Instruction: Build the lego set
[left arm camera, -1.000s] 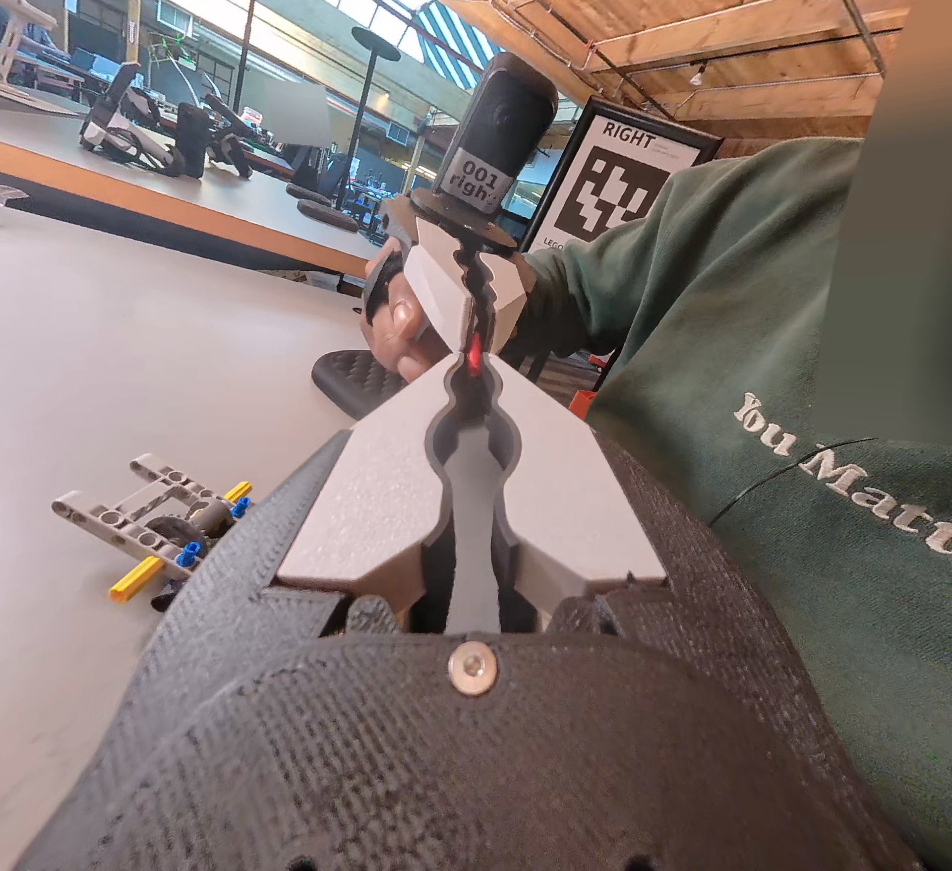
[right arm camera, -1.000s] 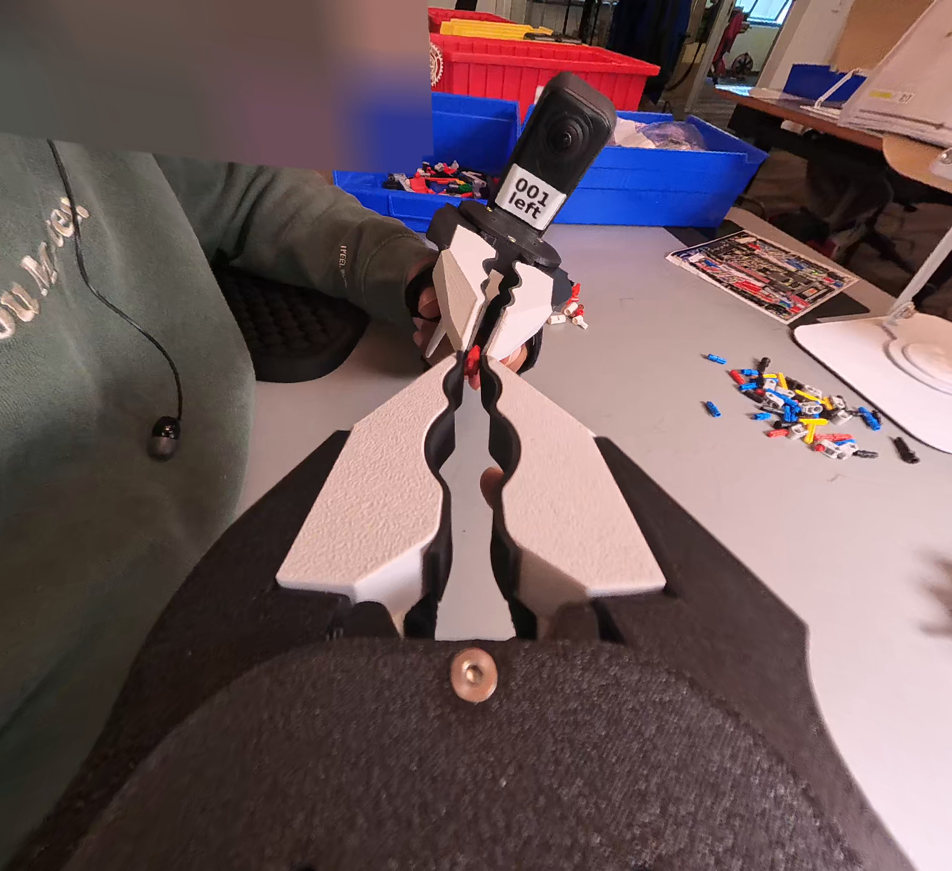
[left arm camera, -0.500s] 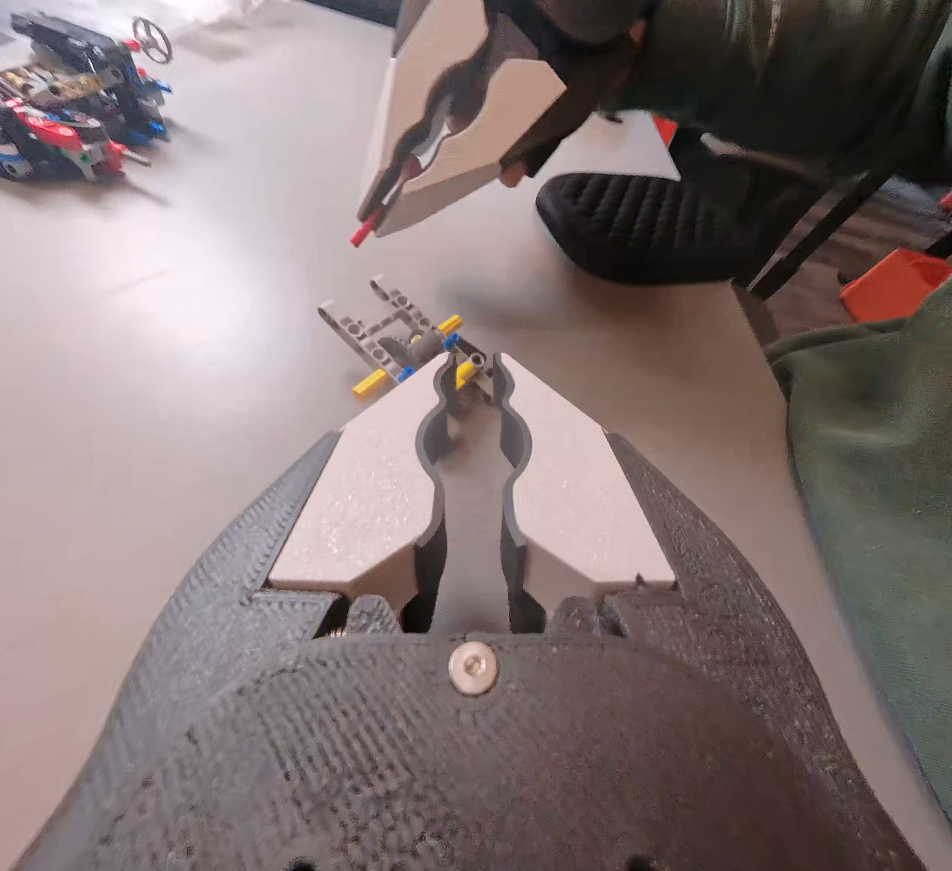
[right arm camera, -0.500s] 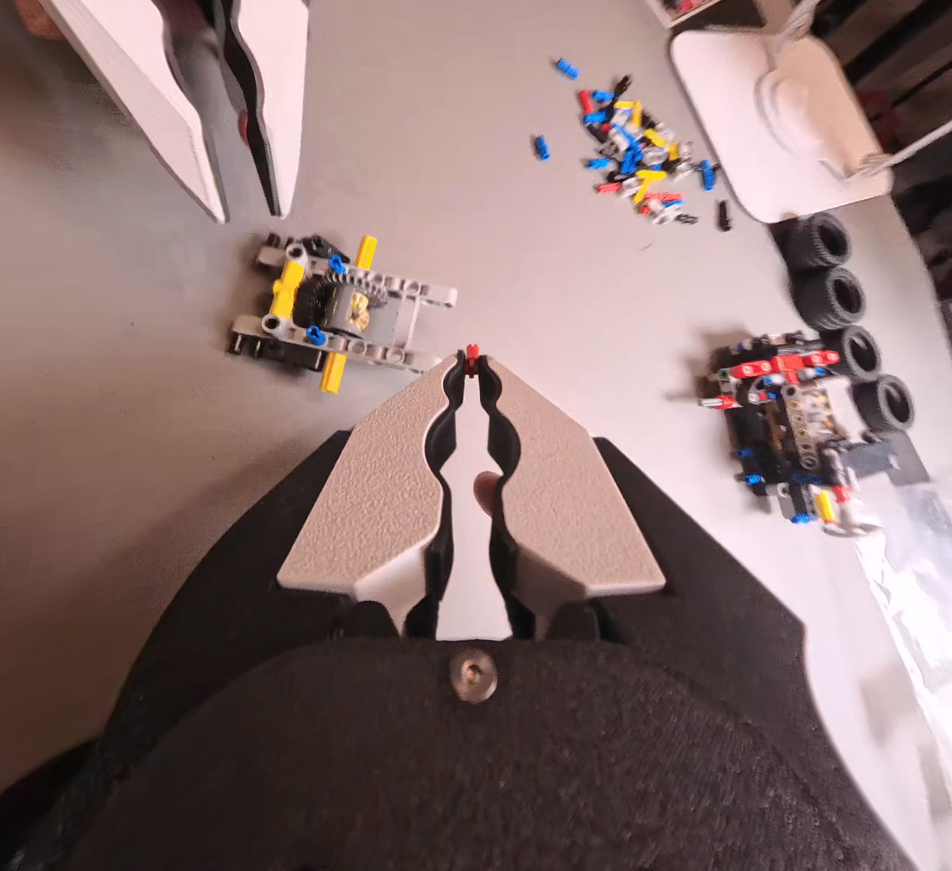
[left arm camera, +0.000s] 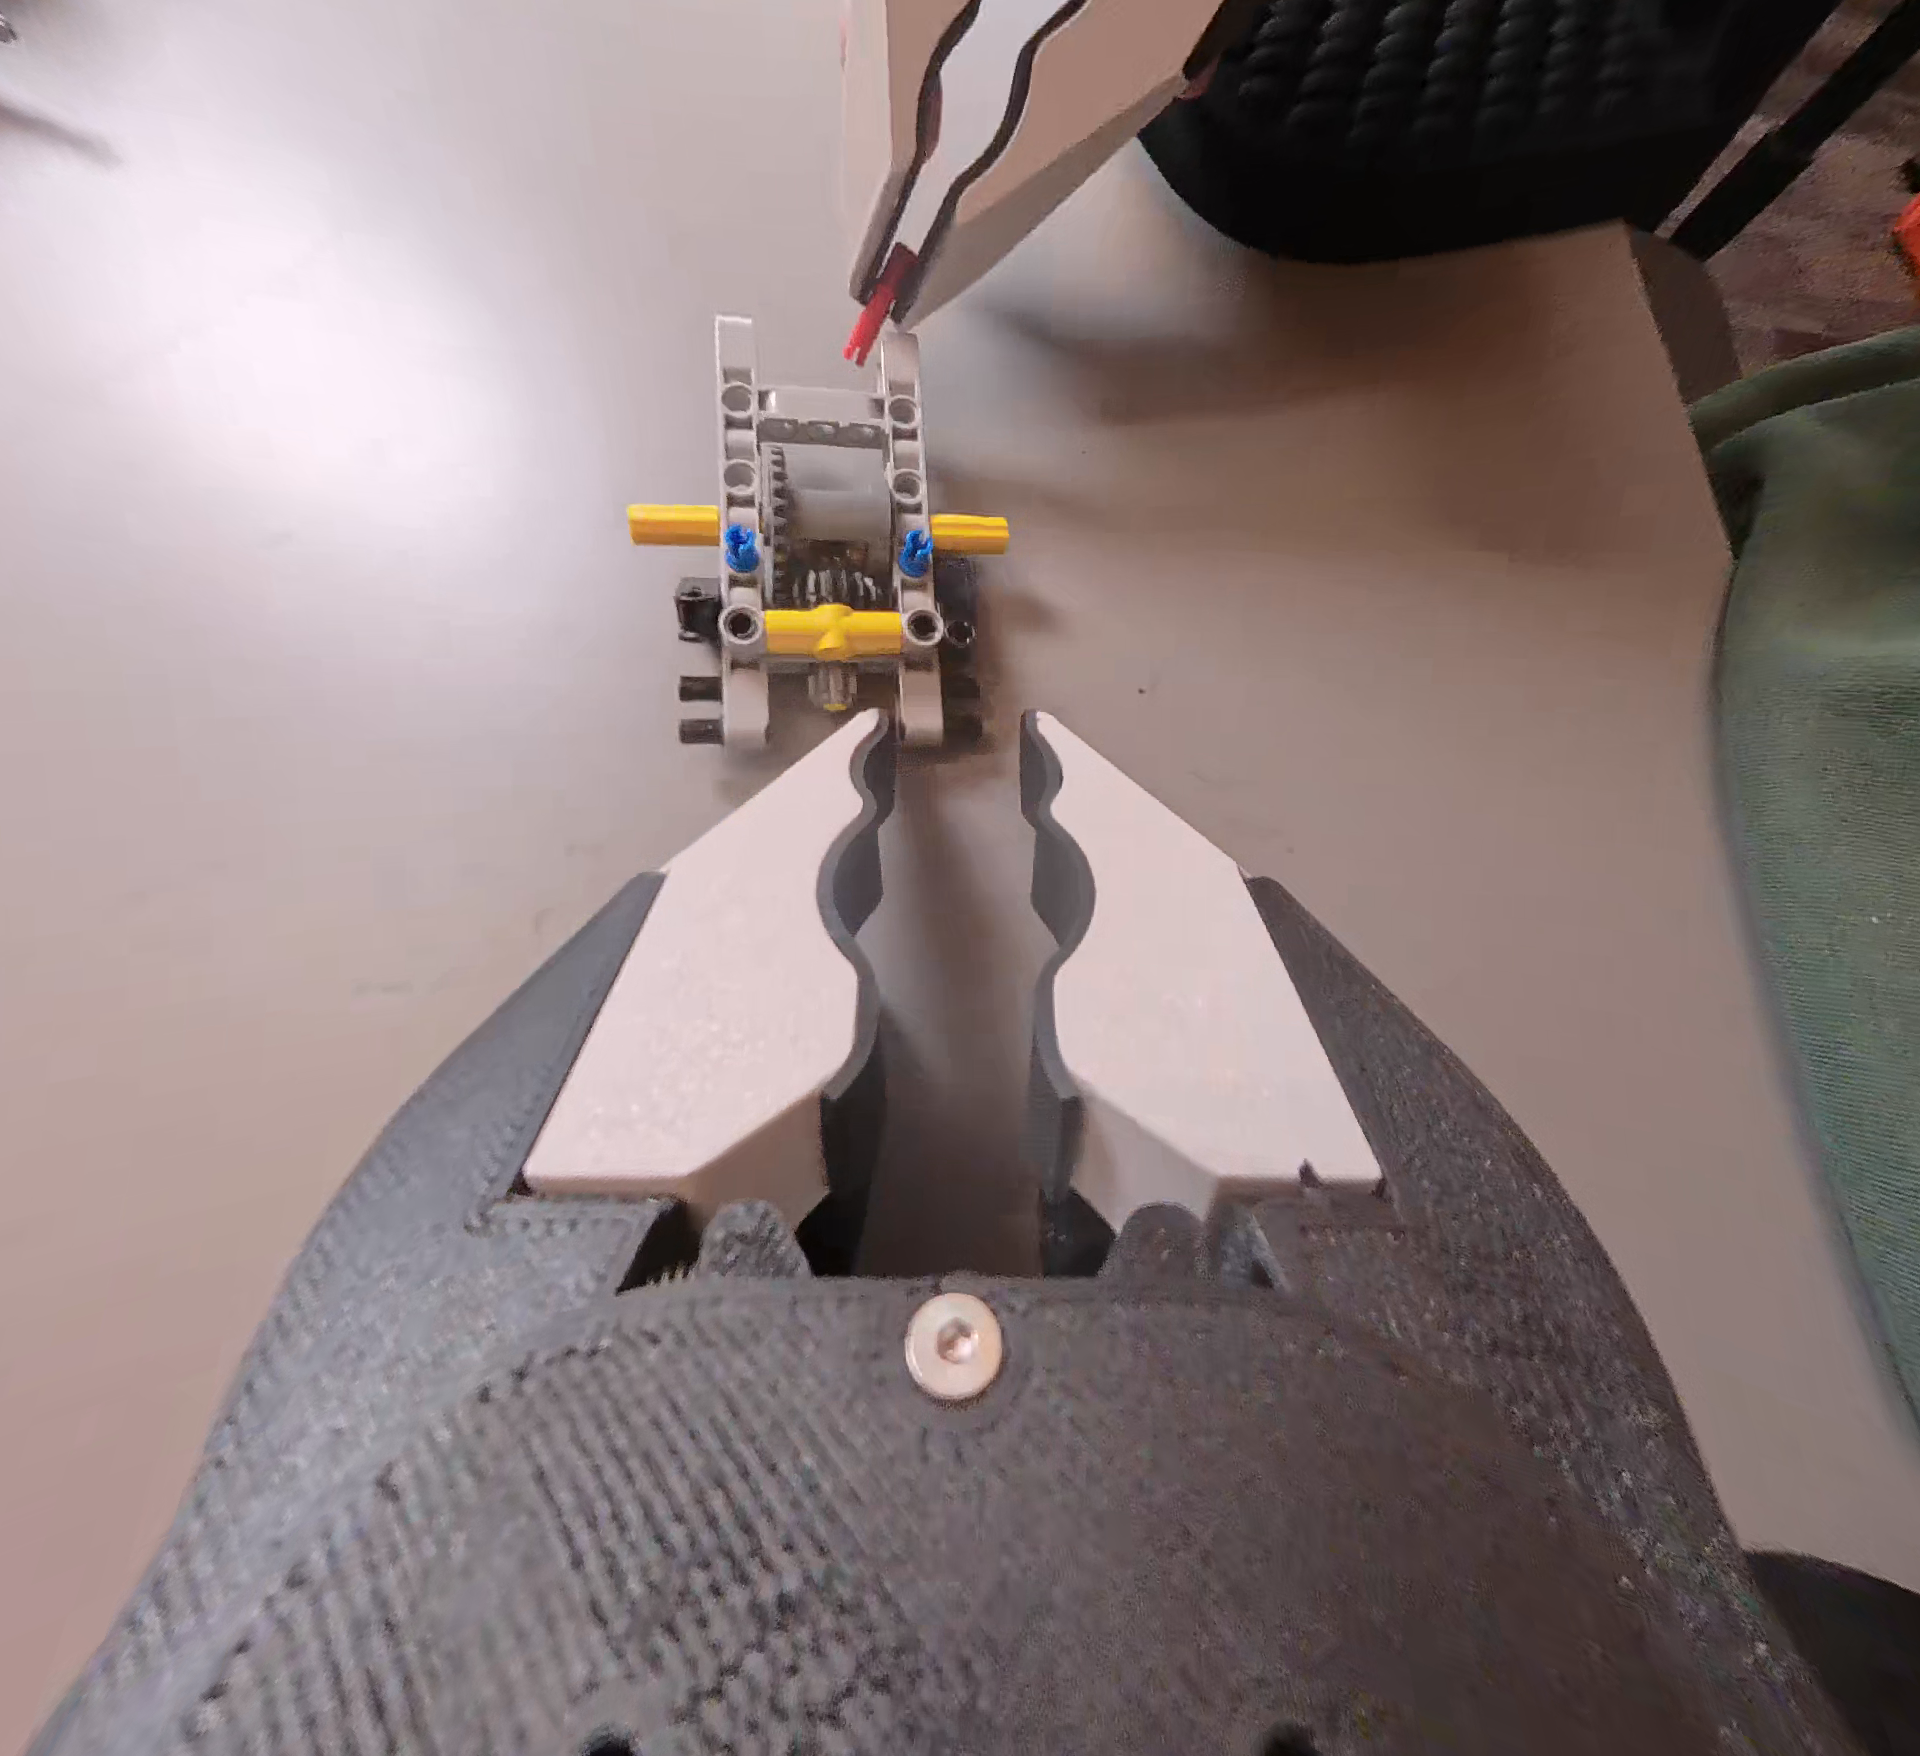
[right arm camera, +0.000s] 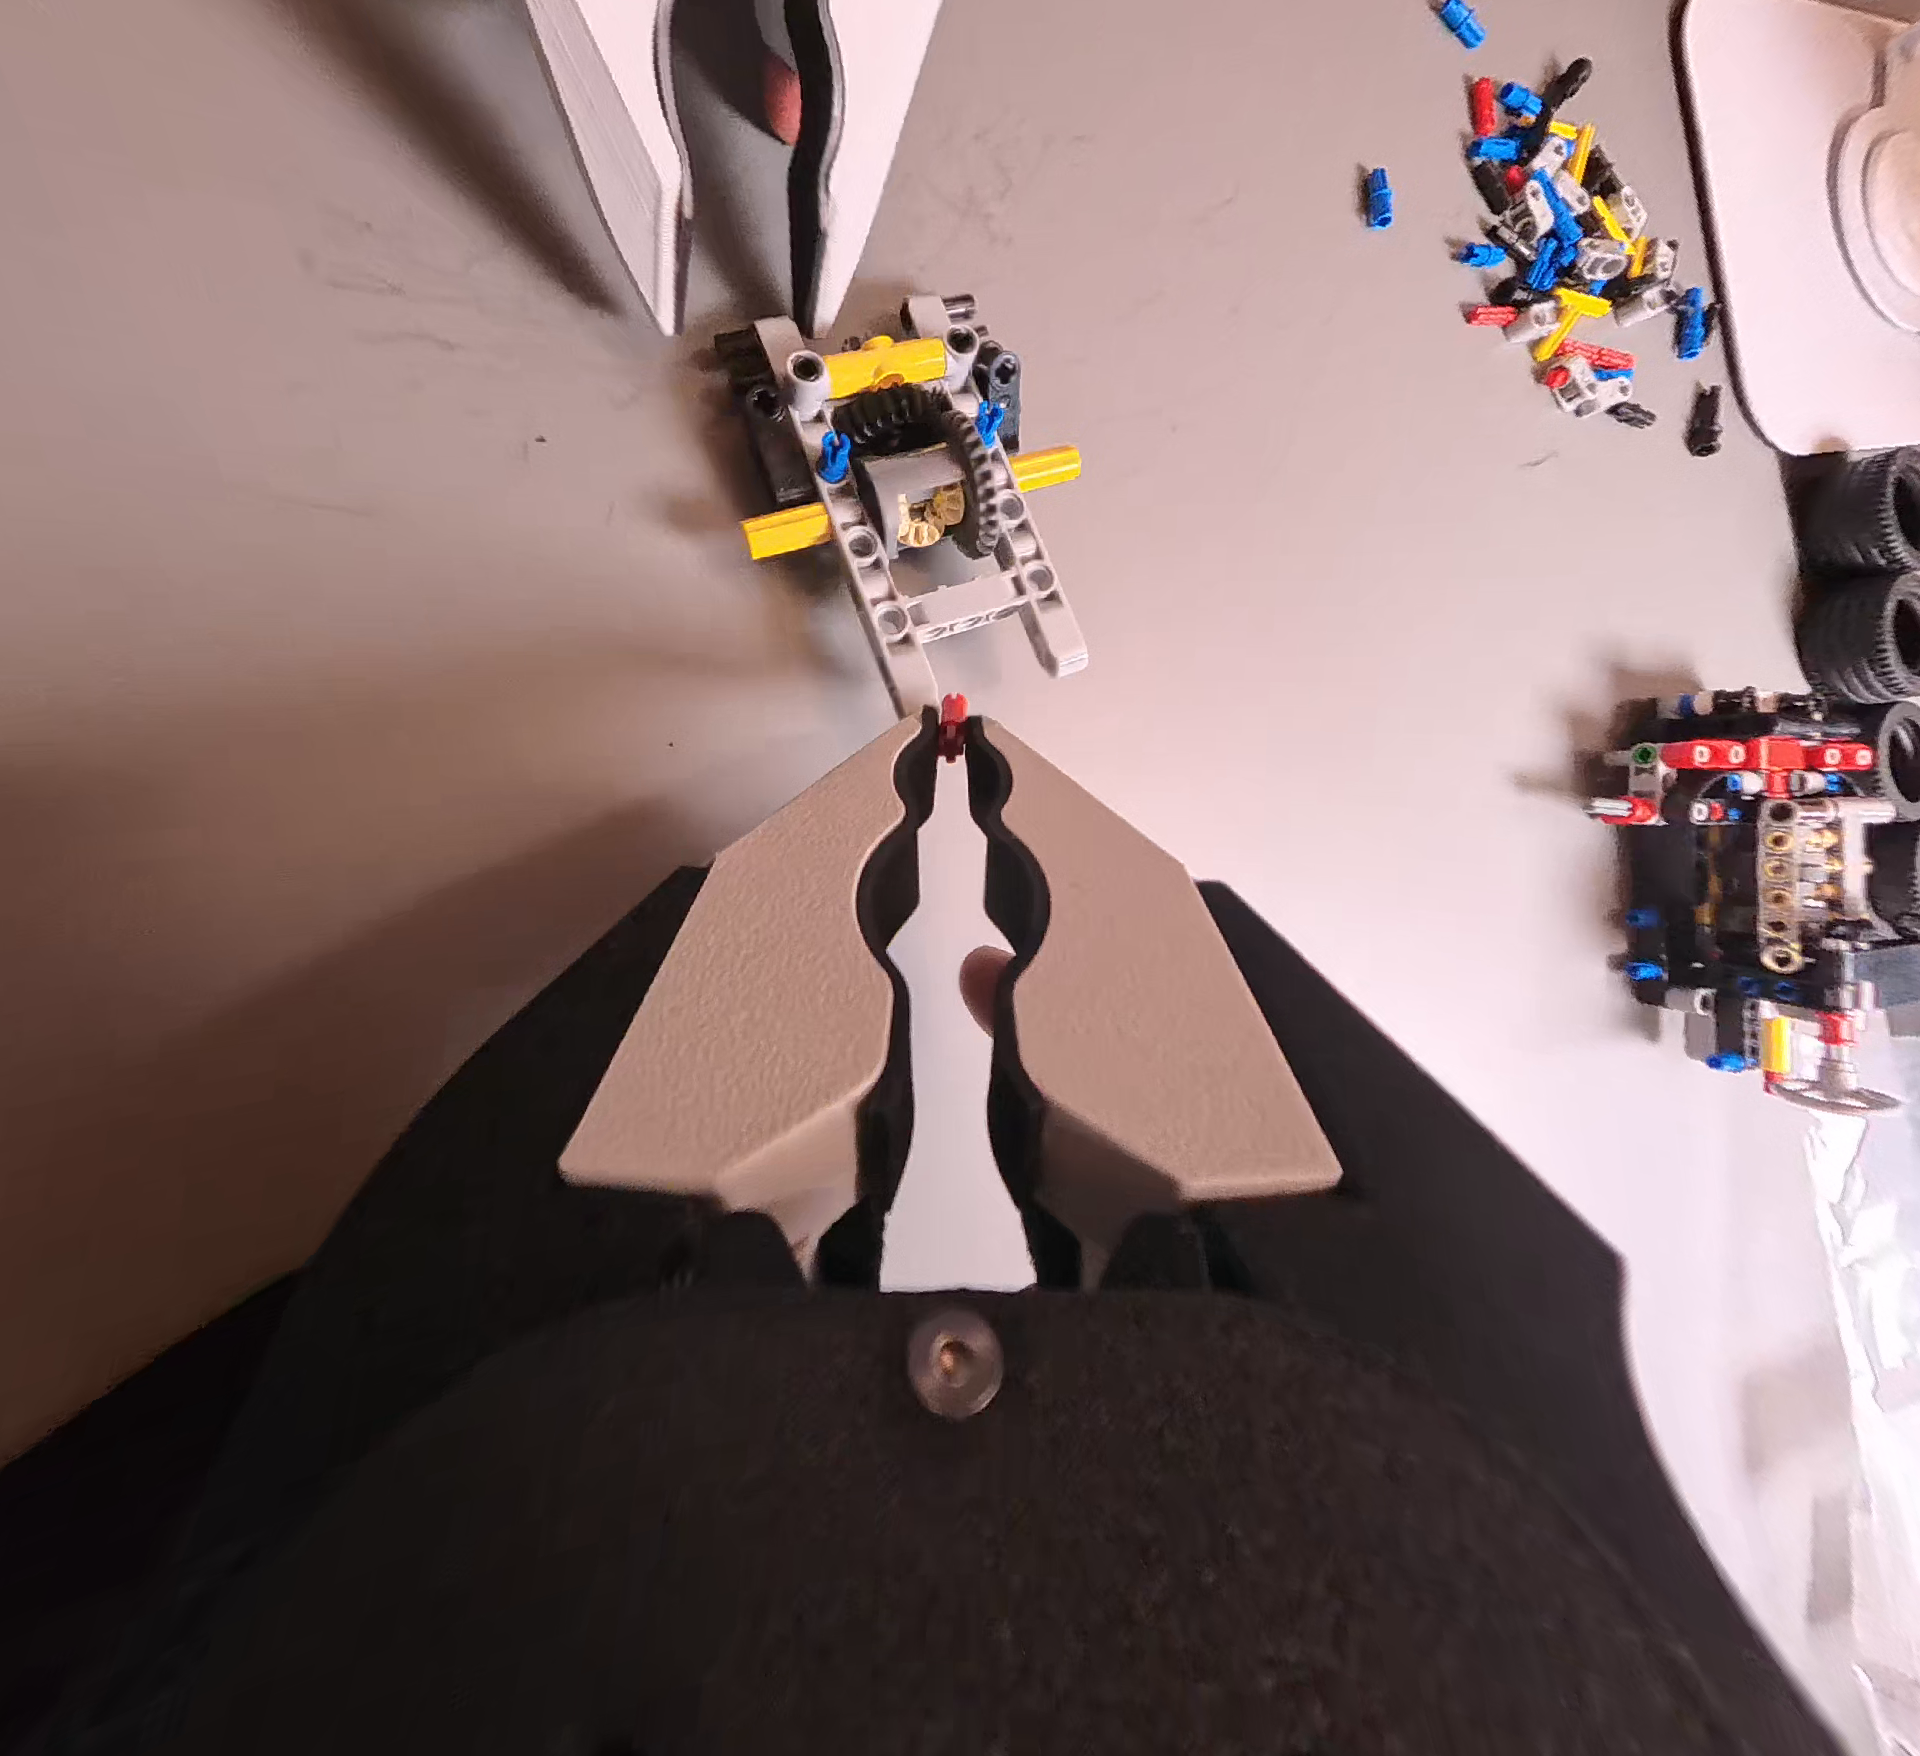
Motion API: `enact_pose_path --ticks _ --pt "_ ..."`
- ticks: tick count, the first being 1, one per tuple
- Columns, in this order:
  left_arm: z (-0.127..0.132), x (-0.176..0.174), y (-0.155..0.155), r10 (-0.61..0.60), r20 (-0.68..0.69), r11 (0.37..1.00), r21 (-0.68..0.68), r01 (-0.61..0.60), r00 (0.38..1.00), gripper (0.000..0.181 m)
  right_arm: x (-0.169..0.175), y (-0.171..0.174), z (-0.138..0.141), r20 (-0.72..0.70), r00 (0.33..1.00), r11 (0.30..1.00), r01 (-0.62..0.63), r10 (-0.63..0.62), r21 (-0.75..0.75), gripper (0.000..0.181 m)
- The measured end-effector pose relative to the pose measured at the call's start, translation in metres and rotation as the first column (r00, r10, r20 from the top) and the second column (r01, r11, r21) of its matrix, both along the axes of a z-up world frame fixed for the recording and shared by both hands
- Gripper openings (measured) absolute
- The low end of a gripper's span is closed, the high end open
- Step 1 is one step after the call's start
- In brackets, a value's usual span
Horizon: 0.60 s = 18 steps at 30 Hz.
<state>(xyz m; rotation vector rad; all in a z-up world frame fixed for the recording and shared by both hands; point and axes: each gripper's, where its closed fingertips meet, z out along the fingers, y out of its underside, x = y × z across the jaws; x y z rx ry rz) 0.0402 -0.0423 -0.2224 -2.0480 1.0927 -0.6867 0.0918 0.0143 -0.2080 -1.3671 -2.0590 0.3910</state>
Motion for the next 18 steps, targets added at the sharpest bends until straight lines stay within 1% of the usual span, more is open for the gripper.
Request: enact_pose_path --ticks 4,6,8,11,13,18 --pt "-0.004 0.001 0.003 0.006 -0.065 0.997 0.071 -0.002 0.998 0.020 0.000 0.003 0.012 -0.026 0.999 0.997 0.039 -0.038 0.064 0.004" --pt "-0.005 0.001 0.004 0.013 -0.089 0.995 0.097 -0.004 0.996 0.019 -0.002 0.000 0.020 -0.066 0.997 0.997 0.051 -0.047 0.055 0.004" --pt "-0.005 0.001 0.005 0.018 -0.105 0.993 0.116 -0.006 0.994 0.017 -0.005 -0.006 0.022 -0.086 0.995 0.998 0.045 -0.042 0.034 0.004" --pt "-0.006 0.001 0.005 0.018 -0.115 0.992 0.129 -0.003 0.993 0.016 -0.002 -0.007 0.009 -0.050 0.998 0.998 0.045 -0.042 0.049 0.004" --pt "-0.005 0.002 0.005 0.013 -0.108 0.992 0.124 0.000 0.994 0.018 -0.001 -0.009 0.001 -0.042 0.998 0.998 0.052 -0.051 0.024 0.004" --pt "-0.004 0.003 0.006 0.015 -0.105 0.992 0.129 -0.001 0.994 0.018 -0.002 -0.010 -0.005 -0.048 0.997 0.998 0.061 -0.061 -0.007 0.004"
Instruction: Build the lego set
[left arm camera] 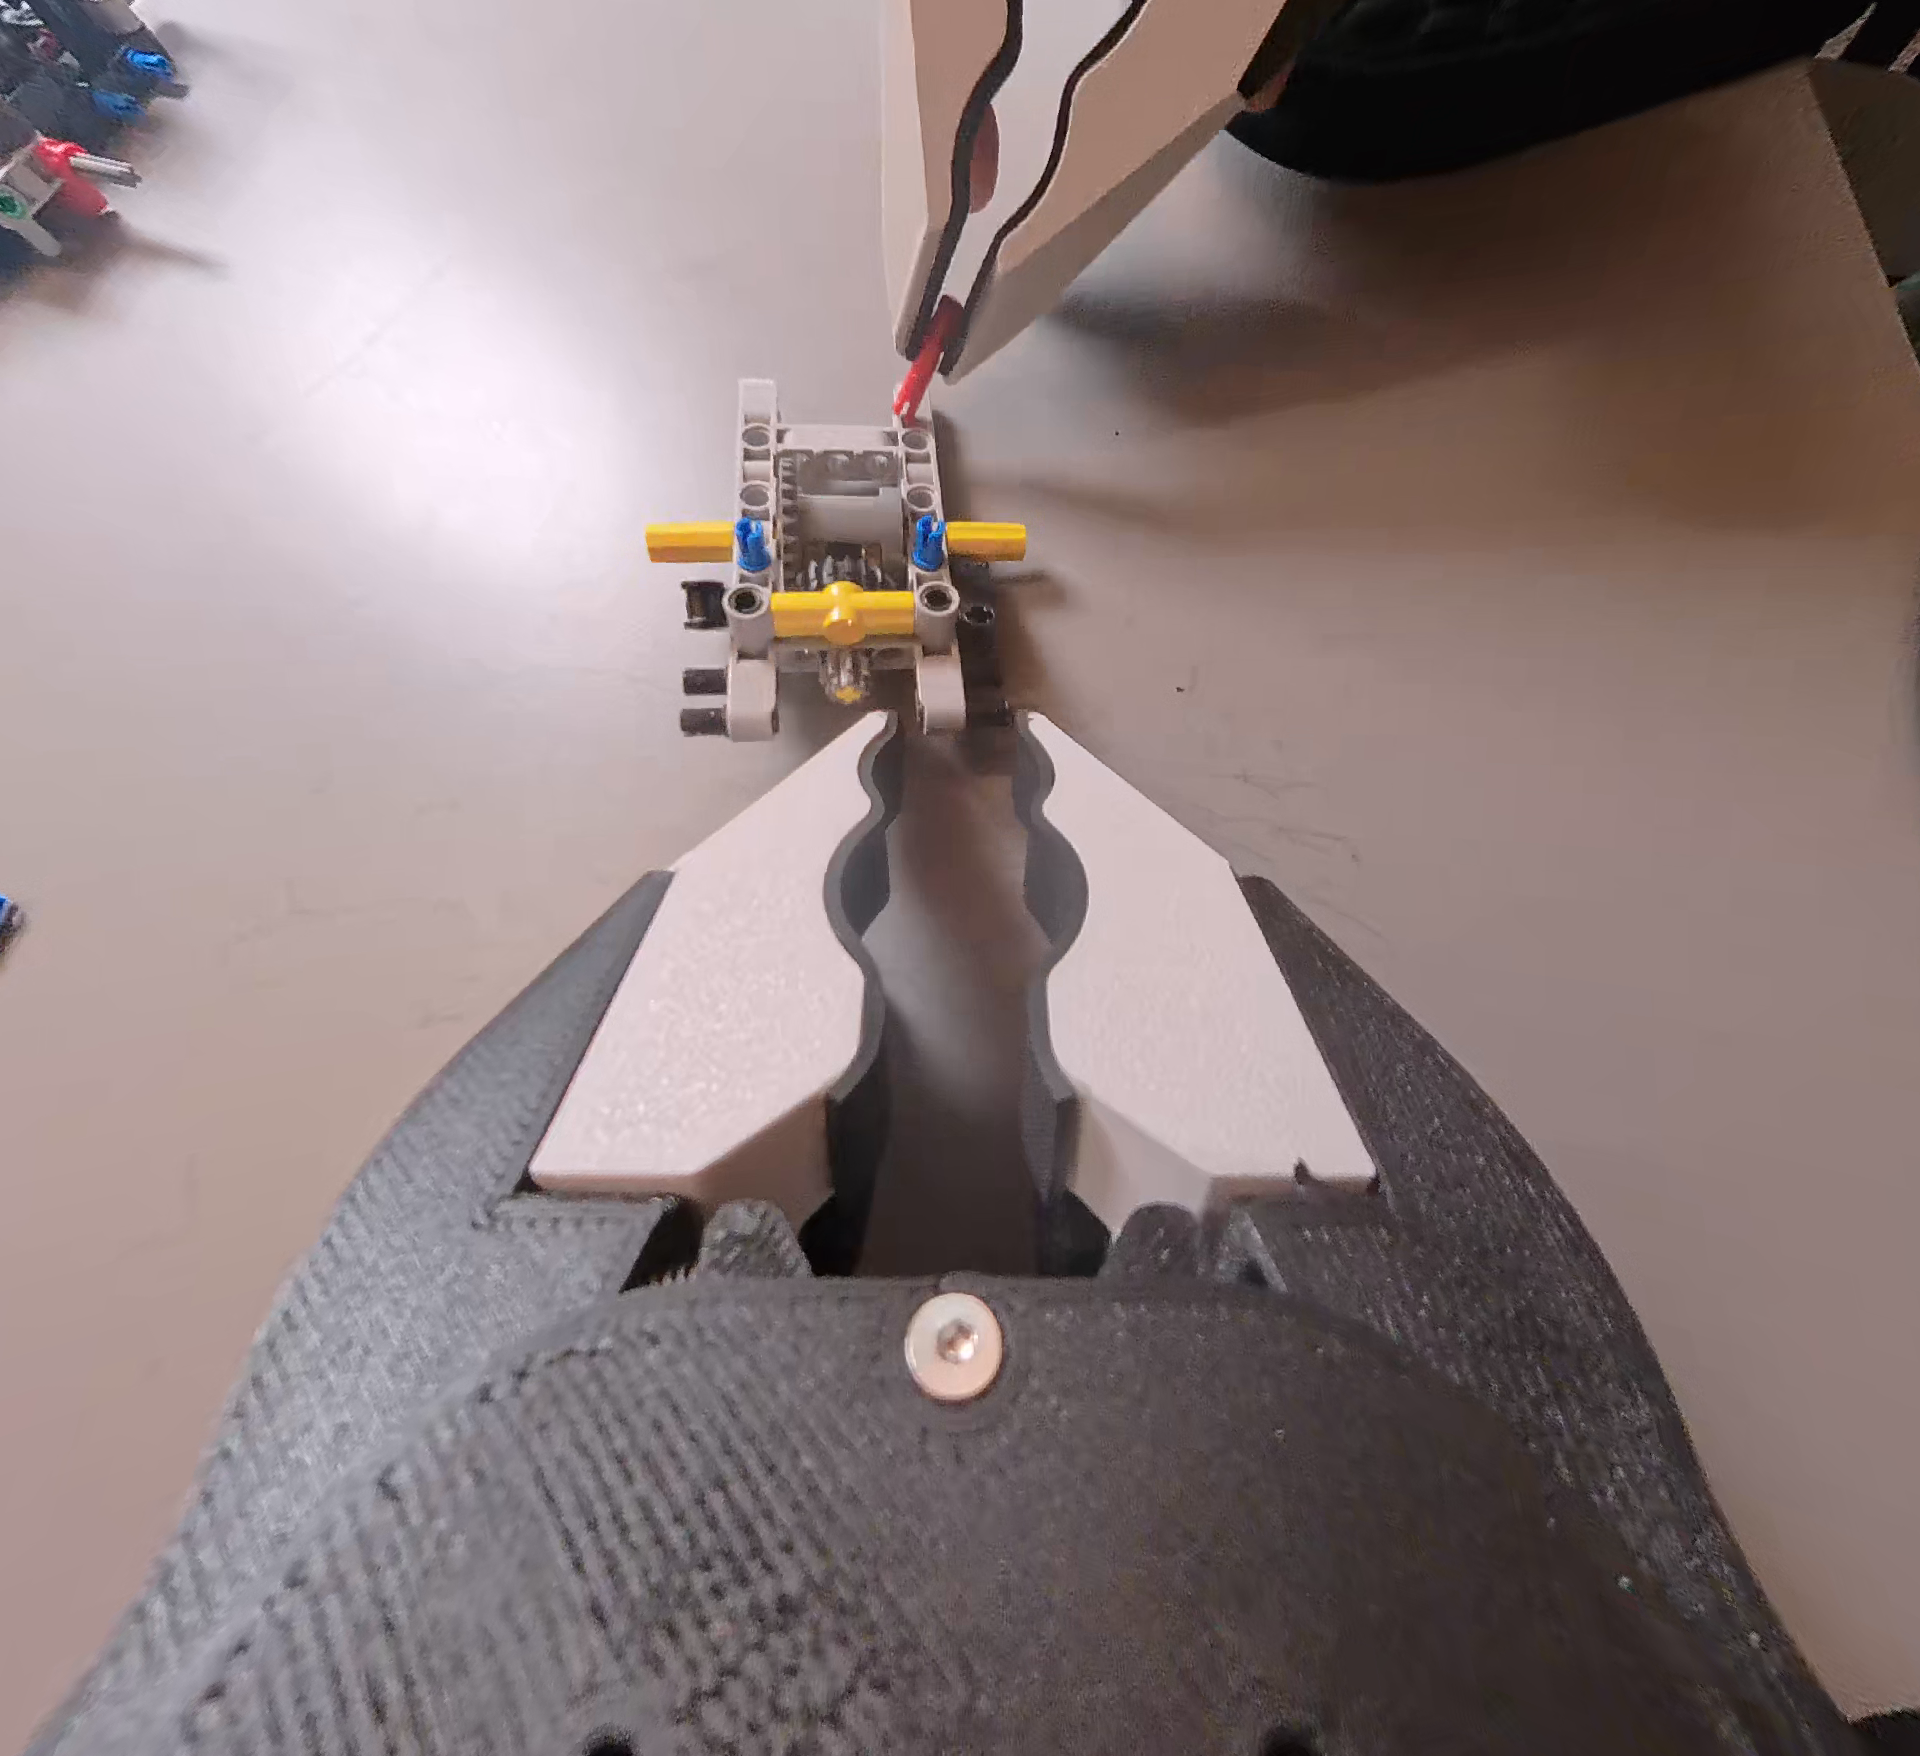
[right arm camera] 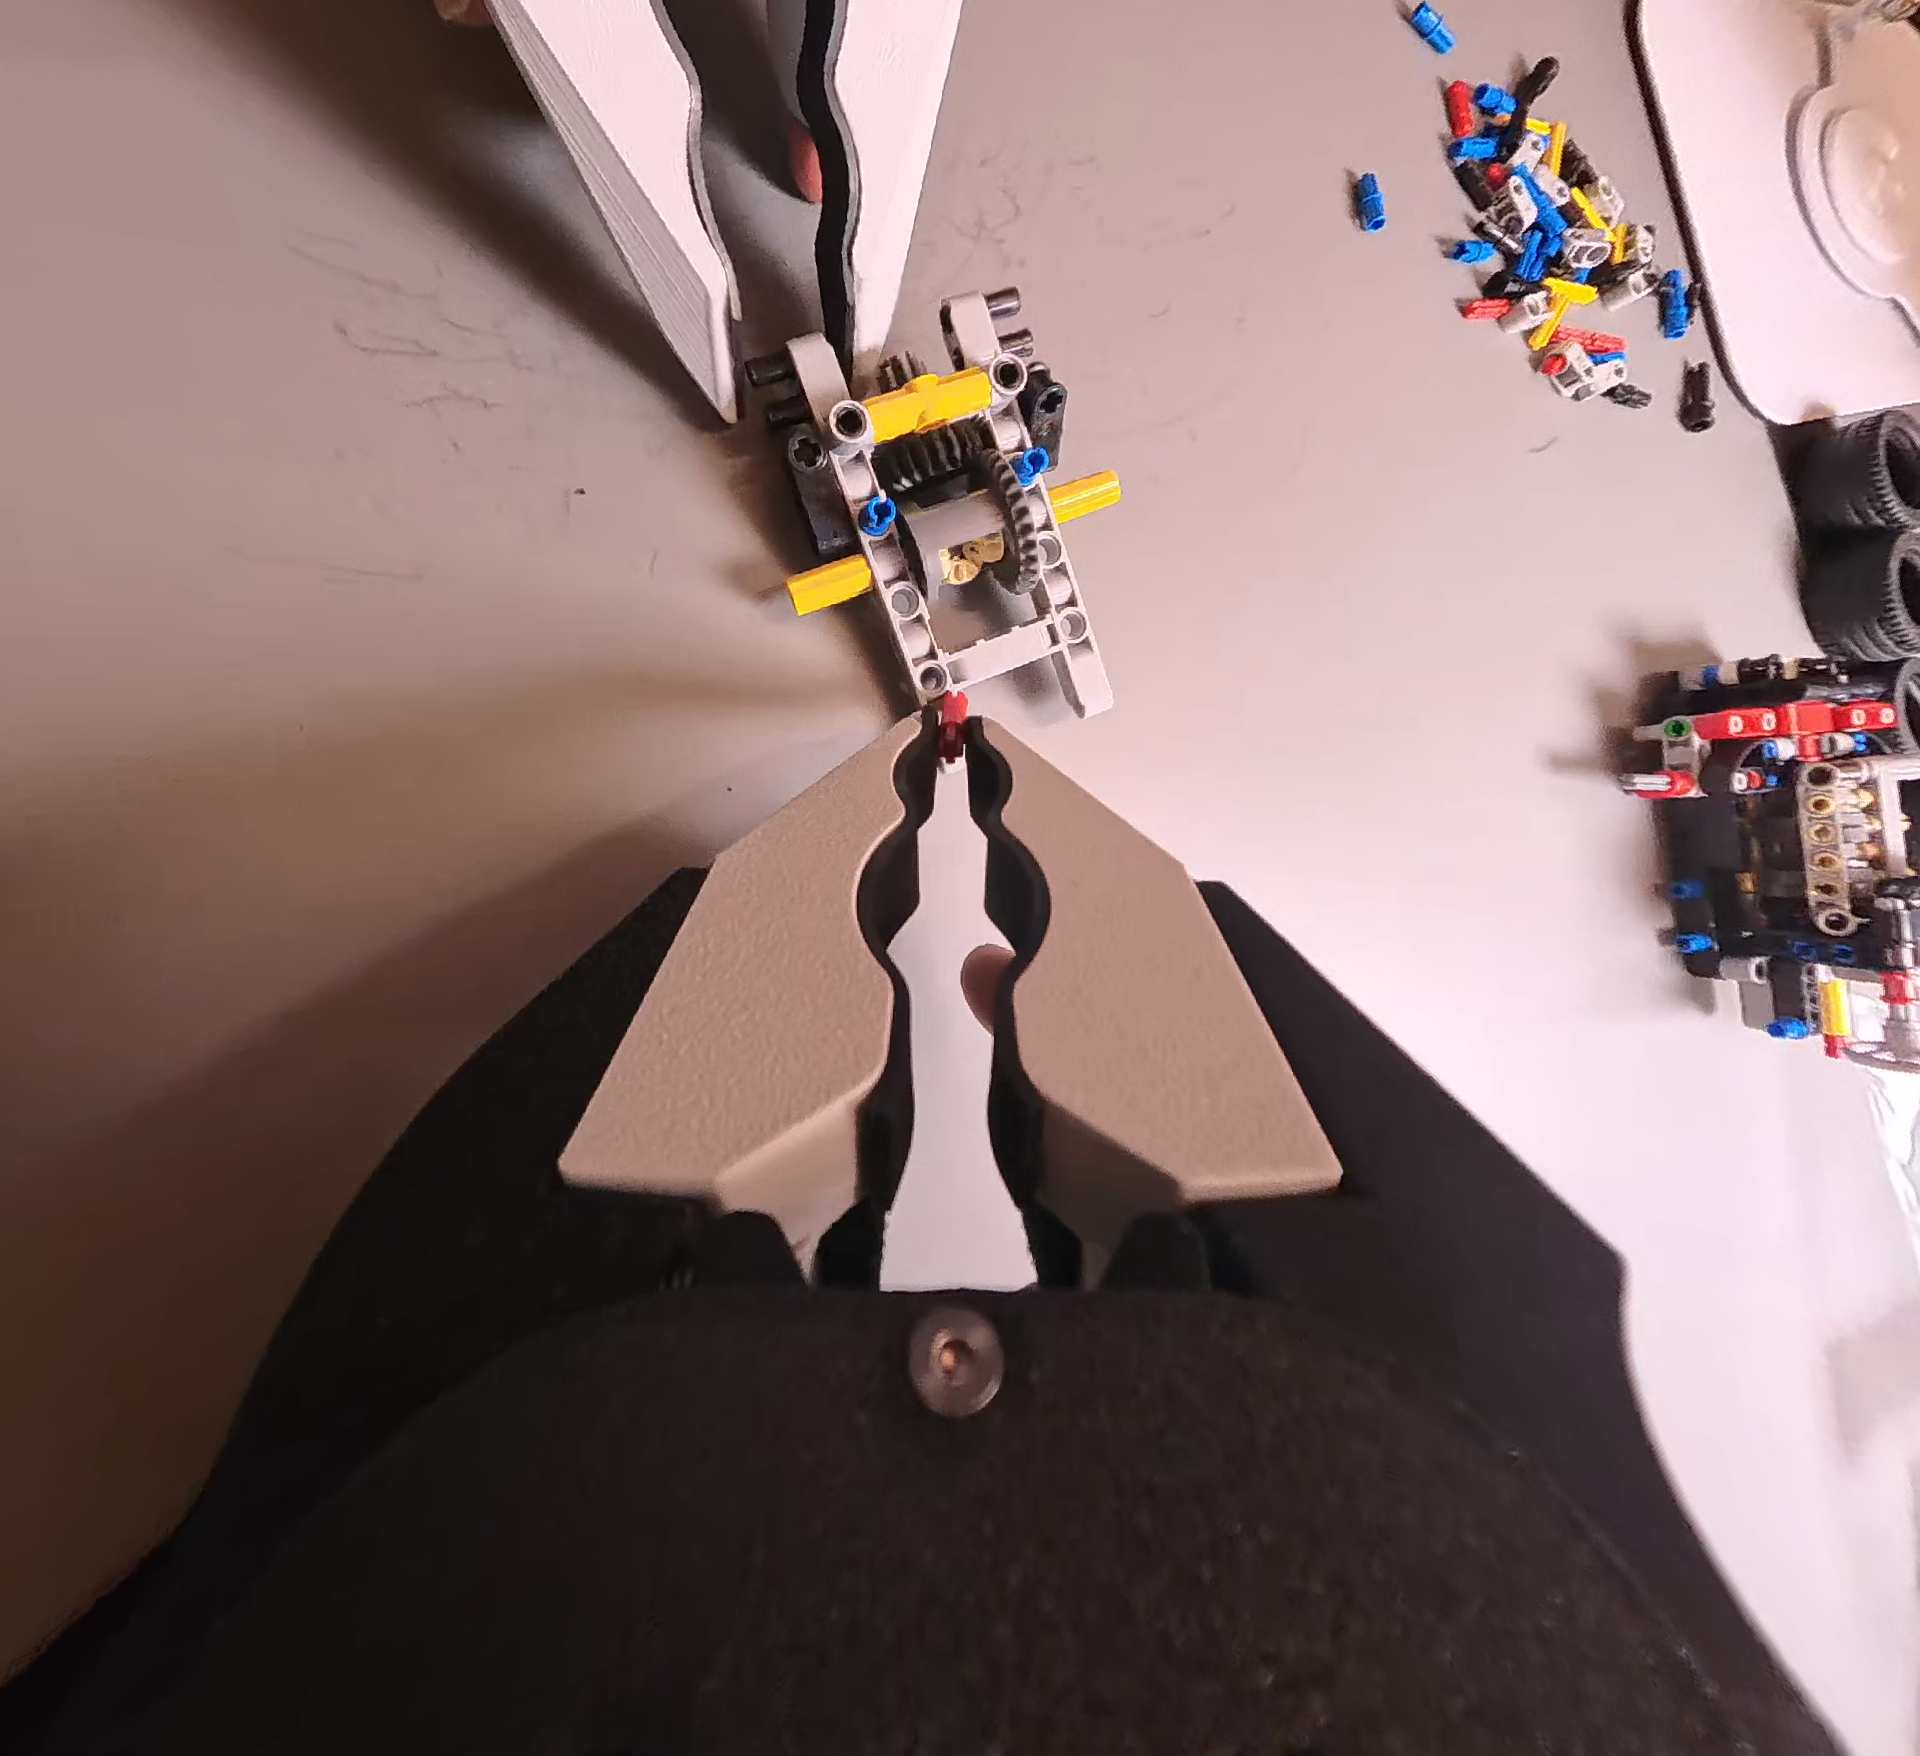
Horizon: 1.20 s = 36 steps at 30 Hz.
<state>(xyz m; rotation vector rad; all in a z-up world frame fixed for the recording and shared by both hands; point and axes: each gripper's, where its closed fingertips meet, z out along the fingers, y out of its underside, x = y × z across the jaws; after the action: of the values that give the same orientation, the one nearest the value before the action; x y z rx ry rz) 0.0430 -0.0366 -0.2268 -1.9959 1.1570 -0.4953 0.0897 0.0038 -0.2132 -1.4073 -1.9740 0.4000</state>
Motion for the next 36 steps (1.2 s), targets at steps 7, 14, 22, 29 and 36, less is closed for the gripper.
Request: enact_pose_path --ticks 7,14,22,29,36 --pt "0.001 0.004 0.001 -0.005 -0.023 0.999 0.042 0.006 1.000 0.015 -0.001 0.001 0.000 0.000 1.000 0.999 0.015 -0.015 -0.051 0.004" --pt "0.003 0.009 -0.001 -0.008 -0.003 0.999 0.034 0.008 1.000 0.014 -0.007 -0.014 0.010 0.068 0.996 0.993 -0.041 0.049 -0.110 0.003" --pt "0.004 0.012 -0.003 -0.015 0.001 0.999 0.039 0.015 1.000 0.014 -0.010 -0.019 0.004 0.228 0.966 0.986 -0.094 0.124 -0.140 0.003" --pt "0.010 0.015 -0.003 -0.017 0.047 0.999 0.042 0.015 0.999 0.014 -0.008 -0.019 0.004 0.374 0.911 0.983 -0.136 0.173 -0.124 0.003" --pt "0.011 0.017 -0.005 -0.021 0.047 0.999 0.051 0.019 0.999 0.014 -0.006 -0.021 0.004 0.509 0.828 0.972 -0.186 0.234 -0.145 0.003"
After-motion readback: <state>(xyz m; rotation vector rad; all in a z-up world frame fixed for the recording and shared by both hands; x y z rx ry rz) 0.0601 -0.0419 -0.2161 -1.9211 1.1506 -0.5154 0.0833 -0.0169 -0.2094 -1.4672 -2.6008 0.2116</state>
